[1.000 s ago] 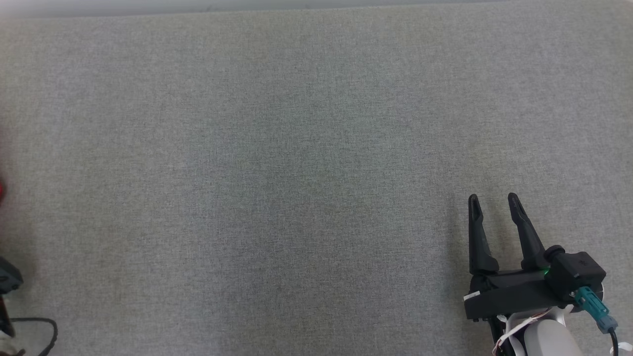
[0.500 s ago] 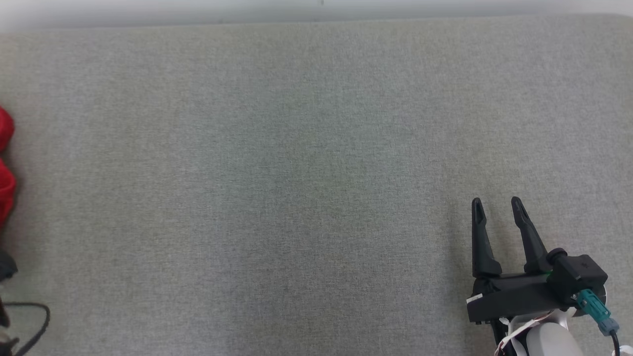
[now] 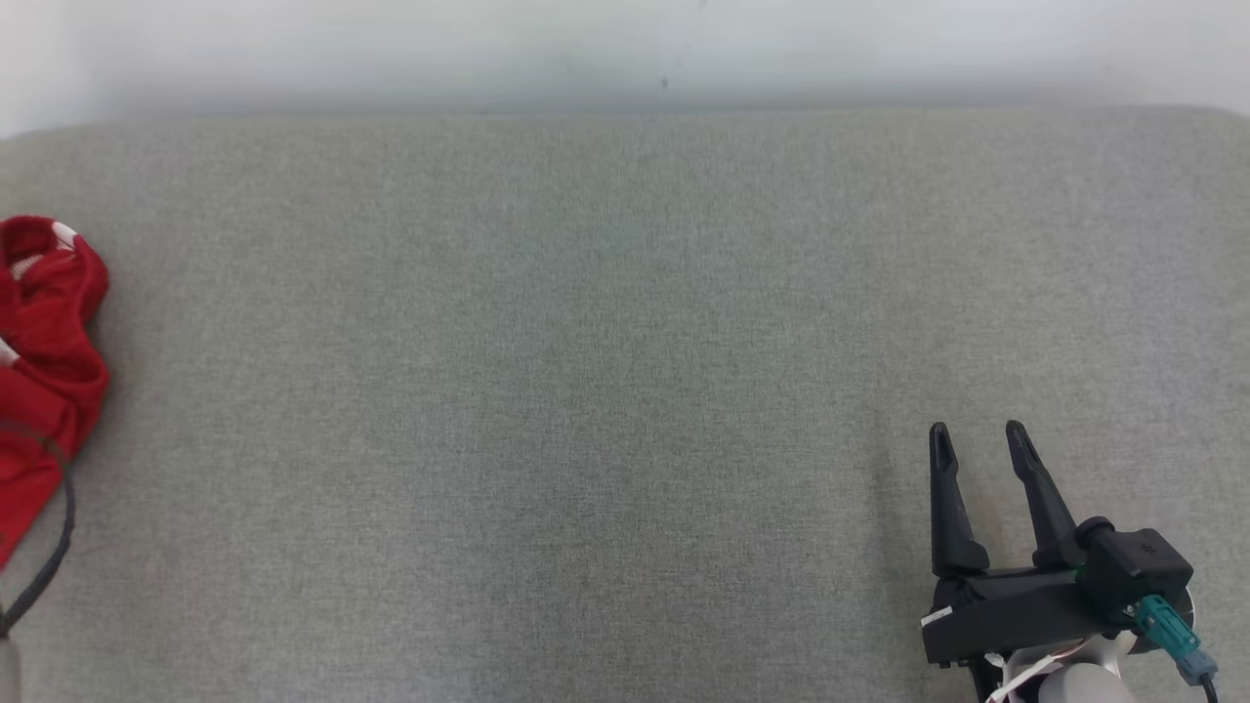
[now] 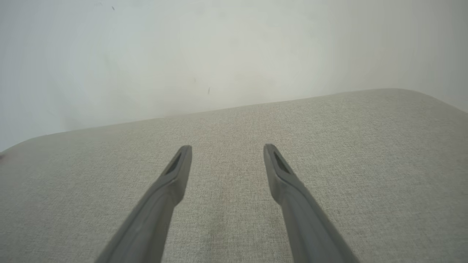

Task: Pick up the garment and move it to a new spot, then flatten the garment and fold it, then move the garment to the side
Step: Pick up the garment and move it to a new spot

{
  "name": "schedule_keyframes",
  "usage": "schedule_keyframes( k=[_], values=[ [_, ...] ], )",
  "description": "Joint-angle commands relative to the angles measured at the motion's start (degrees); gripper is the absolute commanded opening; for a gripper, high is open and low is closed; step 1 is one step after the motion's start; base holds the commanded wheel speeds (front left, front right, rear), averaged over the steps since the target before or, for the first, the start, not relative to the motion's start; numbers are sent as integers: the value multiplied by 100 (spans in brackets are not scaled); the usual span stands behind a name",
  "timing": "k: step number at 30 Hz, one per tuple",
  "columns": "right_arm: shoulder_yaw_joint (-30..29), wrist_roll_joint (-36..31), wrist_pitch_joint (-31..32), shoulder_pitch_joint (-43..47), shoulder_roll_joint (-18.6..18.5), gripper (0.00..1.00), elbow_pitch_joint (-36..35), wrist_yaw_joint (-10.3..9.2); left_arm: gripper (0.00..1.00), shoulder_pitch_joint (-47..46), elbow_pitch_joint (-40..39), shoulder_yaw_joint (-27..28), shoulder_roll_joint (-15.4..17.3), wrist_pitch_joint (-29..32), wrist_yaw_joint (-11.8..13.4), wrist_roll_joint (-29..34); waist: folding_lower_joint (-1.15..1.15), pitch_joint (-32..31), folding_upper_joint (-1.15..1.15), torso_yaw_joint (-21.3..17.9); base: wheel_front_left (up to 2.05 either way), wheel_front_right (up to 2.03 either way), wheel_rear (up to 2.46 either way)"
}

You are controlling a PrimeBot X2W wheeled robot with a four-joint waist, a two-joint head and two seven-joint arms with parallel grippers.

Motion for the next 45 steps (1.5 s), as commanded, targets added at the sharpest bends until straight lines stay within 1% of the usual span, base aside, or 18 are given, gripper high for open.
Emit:
schedule_keyframes(
  k=[1,3,4,5,7,11,18,19,20,26,32,35,38,42,43,45],
  values=[
    [26,35,-4,37,-8,100,-8,19,0,-132,-209,-39,-73,-21,-46,-83,0,-120,-1,-9,0,0,0],
    [41,73,-4,90,-8,100,2,19,0,-213,-547,-145,-104,80,-71,-91,0,-177,-1,-49,0,0,0],
    [46,120,-4,133,-10,100,4,19,0,-298,-894,-243,-162,215,-90,-159,0,-230,-1,-106,0,0,0],
    [46,120,-4,133,-10,100,4,19,0,-298,-894,-243,-162,215,-90,-159,0,-230,-1,-106,0,0,0],
    [52,156,-4,154,-8,100,10,19,0,-371,-1290,-367,-223,374,-105,-195,0,-287,-1,-184,0,0,0],
    [89,241,-4,225,-8,100,54,19,0,-486,-2078,-614,-282,739,-126,-182,0,-393,-1,-417,0,0,0],
    [133,367,-4,335,-7,100,110,19,0,-715,-3164,-1147,-613,1451,-134,-258,0,-539,-1,-922,0,0,0],
    [129,377,-4,360,-8,100,111,19,0,-745,-3255,-1244,-682,1532,-138,-275,0,-556,-1,-994,0,0,0],
    [149,420,-4,381,-9,100,120,19,0,-820,-3414,-1414,-799,1662,-145,-311,0,-585,-1,-1151,0,0,0],
    [197,490,-4,401,-10,100,156,19,0,-1066,-3526,-1969,-1150,1895,-145,-411,0,-618,-1,-1597,0,0,0],
    [220,538,-4,421,-8,100,164,19,0,-1293,-3283,-2517,-1494,1848,-164,-572,0,-580,-1,-1862,0,0,0],
    [232,538,-4,410,-7,100,167,19,0,-1295,-3115,-2732,-1585,1749,-162,-695,0,-547,-1,-1914,0,0,0],
    [206,531,-4,394,-7,100,149,19,0,-1107,-2943,-2872,-1640,1669,-118,-825,0,-489,-1,-1915,0,0,0],
    [156,501,-4,354,-8,100,136,19,0,-820,-2798,-2907,-1661,1569,-50,-915,0,-414,-1,-1863,0,0,0],
    [149,475,-4,317,-7,100,144,20,0,-565,-2720,-2868,-1665,1486,-1,-999,0,-368,-1,-1819,0,0,0],
    [137,473,-4,296,-8,100,145,20,0,-396,-2657,-2832,-1667,1441,15,-1046,0,-343,-1,-1794,0,0,0]
  ],
)
